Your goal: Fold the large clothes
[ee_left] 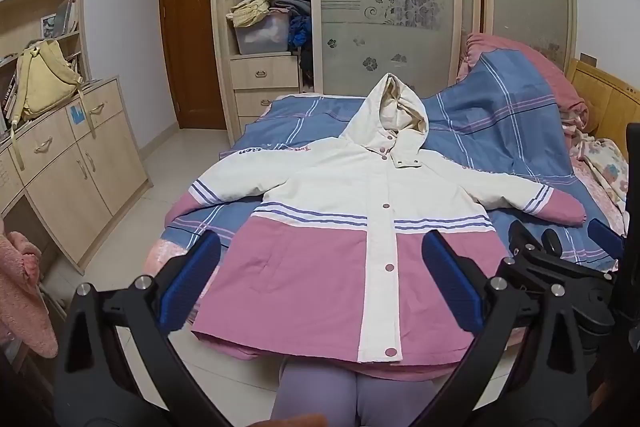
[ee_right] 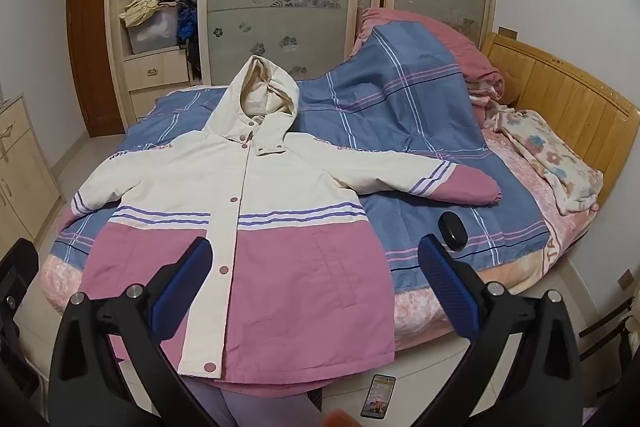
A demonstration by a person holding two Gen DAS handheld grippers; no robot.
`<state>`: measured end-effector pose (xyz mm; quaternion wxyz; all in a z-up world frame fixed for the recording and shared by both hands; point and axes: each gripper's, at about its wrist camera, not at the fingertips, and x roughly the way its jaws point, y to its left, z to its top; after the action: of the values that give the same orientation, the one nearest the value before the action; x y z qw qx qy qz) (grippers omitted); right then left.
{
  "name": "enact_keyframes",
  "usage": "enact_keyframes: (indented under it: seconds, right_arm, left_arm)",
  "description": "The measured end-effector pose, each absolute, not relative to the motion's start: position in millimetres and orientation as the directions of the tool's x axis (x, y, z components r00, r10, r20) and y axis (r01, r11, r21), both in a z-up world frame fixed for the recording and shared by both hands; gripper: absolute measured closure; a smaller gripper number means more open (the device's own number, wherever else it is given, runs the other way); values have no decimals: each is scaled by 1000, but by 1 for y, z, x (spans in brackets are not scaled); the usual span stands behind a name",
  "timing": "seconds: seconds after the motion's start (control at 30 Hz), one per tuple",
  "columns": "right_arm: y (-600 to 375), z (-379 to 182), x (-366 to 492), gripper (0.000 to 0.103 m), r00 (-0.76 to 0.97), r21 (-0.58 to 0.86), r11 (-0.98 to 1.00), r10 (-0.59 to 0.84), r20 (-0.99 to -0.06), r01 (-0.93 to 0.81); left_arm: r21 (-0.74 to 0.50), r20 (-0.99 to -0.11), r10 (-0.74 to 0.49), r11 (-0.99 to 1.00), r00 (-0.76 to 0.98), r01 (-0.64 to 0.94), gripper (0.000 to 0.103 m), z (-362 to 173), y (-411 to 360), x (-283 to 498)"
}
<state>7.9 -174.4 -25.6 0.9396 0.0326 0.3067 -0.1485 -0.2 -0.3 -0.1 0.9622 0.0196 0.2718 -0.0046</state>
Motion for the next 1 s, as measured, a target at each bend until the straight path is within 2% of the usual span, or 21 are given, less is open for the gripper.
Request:
enact_keyframes:
  seconds: [1.0]
  right_arm:
    - [-164,-27,9,1,768,-29,960,-241,-594,279]
  left_arm:
    - [23,-529,-4,1000,848,18,2,-6,-6,0]
